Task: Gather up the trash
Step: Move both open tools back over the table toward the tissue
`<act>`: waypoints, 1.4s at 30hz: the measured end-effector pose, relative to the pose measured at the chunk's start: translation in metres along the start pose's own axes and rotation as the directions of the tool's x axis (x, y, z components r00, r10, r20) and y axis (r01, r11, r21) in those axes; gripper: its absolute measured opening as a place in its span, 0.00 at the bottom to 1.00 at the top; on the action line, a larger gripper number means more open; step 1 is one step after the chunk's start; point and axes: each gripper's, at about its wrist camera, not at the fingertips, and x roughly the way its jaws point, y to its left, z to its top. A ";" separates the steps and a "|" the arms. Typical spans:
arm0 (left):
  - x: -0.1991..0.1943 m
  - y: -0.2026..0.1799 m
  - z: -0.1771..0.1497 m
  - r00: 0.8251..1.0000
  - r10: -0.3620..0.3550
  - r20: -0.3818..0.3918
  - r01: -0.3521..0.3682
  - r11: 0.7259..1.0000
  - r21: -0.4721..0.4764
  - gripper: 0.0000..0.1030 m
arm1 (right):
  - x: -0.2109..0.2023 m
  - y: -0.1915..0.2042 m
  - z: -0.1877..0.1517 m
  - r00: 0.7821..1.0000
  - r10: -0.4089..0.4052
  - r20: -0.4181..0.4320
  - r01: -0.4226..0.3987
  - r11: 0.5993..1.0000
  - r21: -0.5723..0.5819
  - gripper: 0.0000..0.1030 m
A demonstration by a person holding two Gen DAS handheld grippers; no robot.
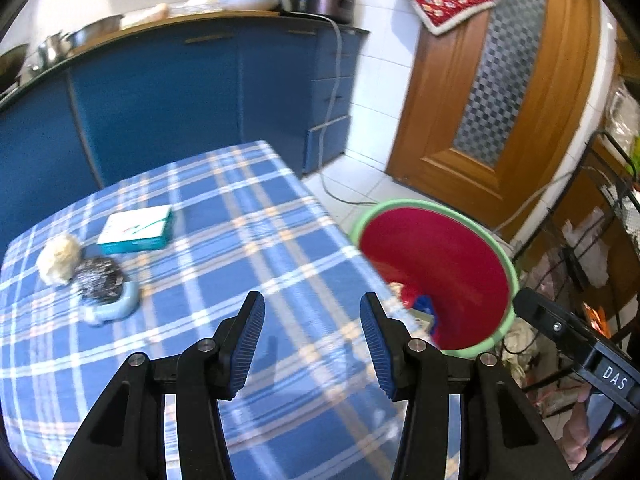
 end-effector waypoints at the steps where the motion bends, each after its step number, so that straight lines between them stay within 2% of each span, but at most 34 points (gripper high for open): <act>1: -0.002 0.005 -0.001 1.000 0.007 0.002 -0.007 1.000 -0.007 0.50 | 0.001 0.003 -0.001 1.000 0.002 -0.003 -0.002 1.000 -0.001 0.69; 11: -0.023 0.075 0.000 0.992 0.125 0.032 -0.122 0.989 -0.083 0.50 | 0.016 0.033 -0.003 0.999 0.016 -0.036 -0.017 0.999 -0.039 0.75; 18: -0.035 0.128 0.010 0.973 0.228 0.036 -0.222 0.968 -0.117 0.50 | 0.029 0.064 0.003 0.998 0.034 -0.055 -0.039 0.996 -0.084 0.80; 25: -0.040 0.178 0.019 0.954 0.298 0.025 -0.290 0.942 -0.169 0.50 | 0.046 0.094 0.007 0.994 0.063 -0.086 -0.074 0.989 -0.128 0.81; 29: -0.032 0.202 0.022 0.951 0.310 0.012 -0.302 0.932 -0.201 0.55 | 0.056 0.112 0.006 0.992 0.071 -0.102 -0.087 0.984 -0.156 0.81; 42: 0.026 0.252 0.023 0.952 0.296 -0.075 -0.305 0.920 -0.245 0.57 | 0.096 0.152 0.004 0.988 0.050 -0.148 -0.082 0.973 -0.214 0.84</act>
